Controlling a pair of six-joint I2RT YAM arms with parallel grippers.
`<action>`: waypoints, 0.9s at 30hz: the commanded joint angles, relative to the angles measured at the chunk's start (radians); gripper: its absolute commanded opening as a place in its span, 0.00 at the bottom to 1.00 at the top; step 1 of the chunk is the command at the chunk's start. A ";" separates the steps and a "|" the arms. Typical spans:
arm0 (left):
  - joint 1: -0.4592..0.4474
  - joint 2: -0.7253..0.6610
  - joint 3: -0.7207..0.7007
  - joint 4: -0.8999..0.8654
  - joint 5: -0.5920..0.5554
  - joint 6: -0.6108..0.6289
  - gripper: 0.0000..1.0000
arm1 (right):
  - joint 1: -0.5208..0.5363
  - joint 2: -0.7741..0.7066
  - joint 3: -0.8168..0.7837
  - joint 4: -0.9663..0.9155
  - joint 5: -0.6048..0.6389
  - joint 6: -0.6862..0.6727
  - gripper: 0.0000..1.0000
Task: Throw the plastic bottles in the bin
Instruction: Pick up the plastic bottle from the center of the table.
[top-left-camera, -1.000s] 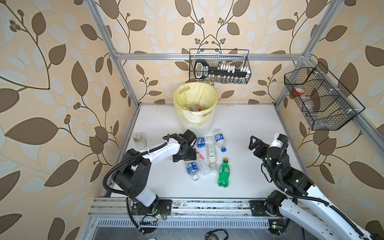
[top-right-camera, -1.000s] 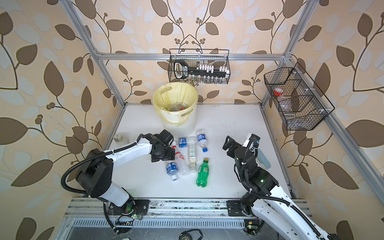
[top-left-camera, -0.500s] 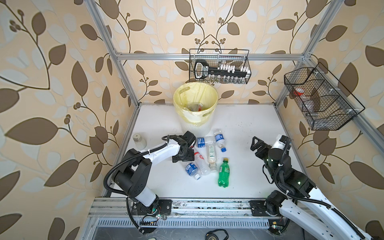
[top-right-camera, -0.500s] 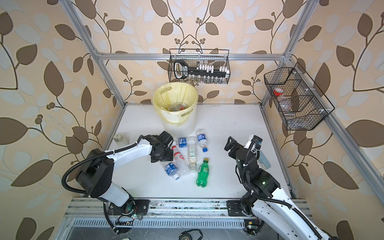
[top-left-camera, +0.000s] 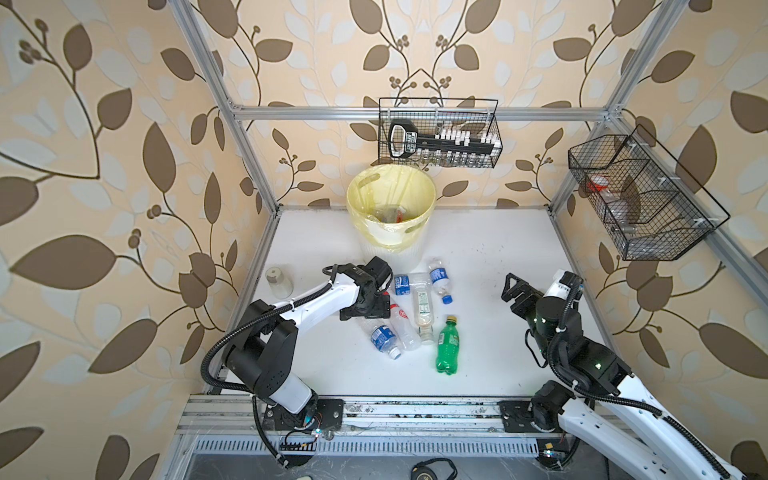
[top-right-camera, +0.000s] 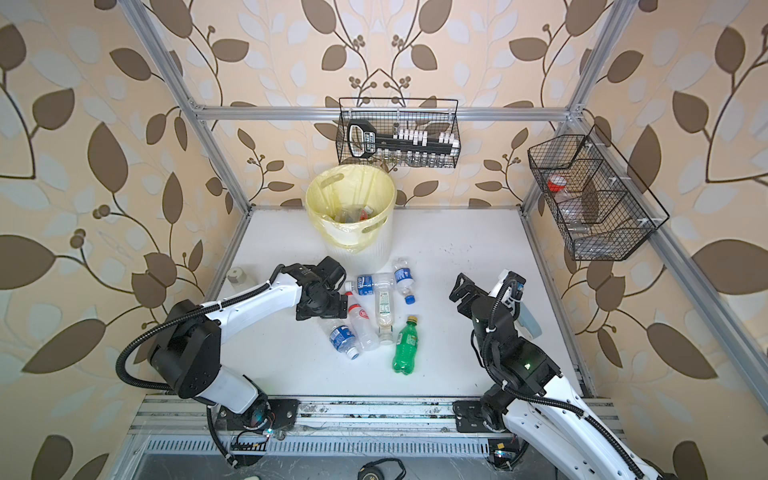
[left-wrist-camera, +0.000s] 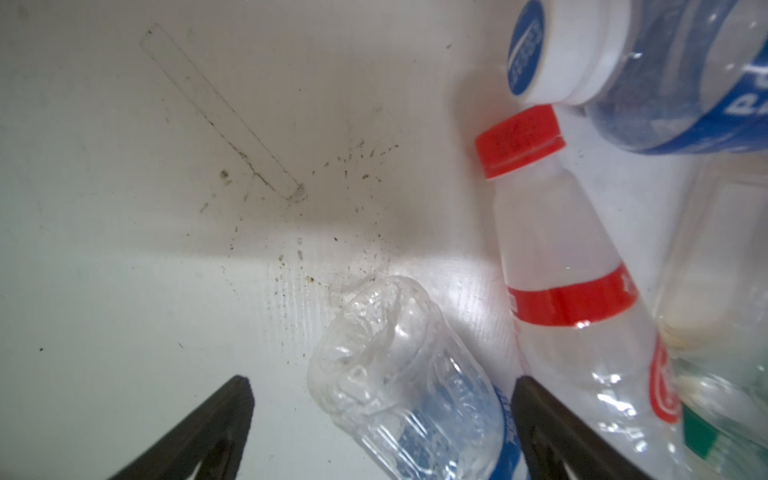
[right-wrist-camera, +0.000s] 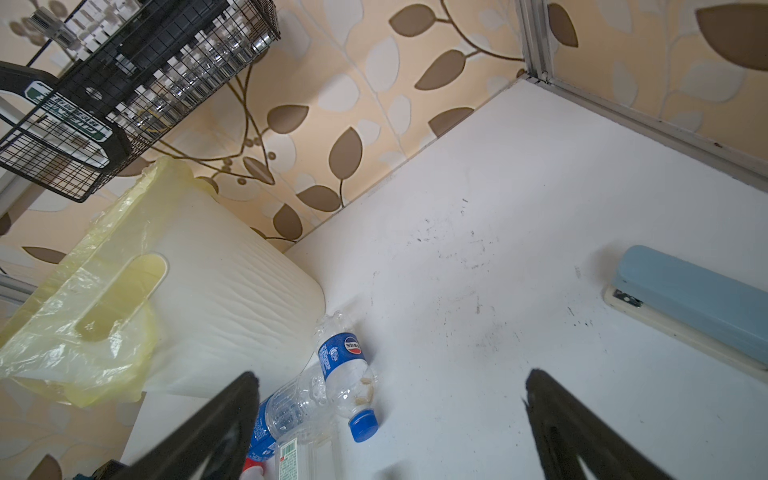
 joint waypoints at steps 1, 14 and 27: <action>-0.004 -0.032 0.029 -0.094 0.060 -0.072 0.99 | -0.004 -0.015 0.007 -0.047 0.012 0.029 1.00; -0.024 0.026 -0.024 -0.138 0.102 -0.222 0.99 | -0.003 -0.049 -0.016 -0.074 0.049 0.045 1.00; -0.083 0.126 -0.024 -0.056 0.012 -0.239 0.97 | -0.004 -0.054 -0.028 -0.077 0.050 0.056 1.00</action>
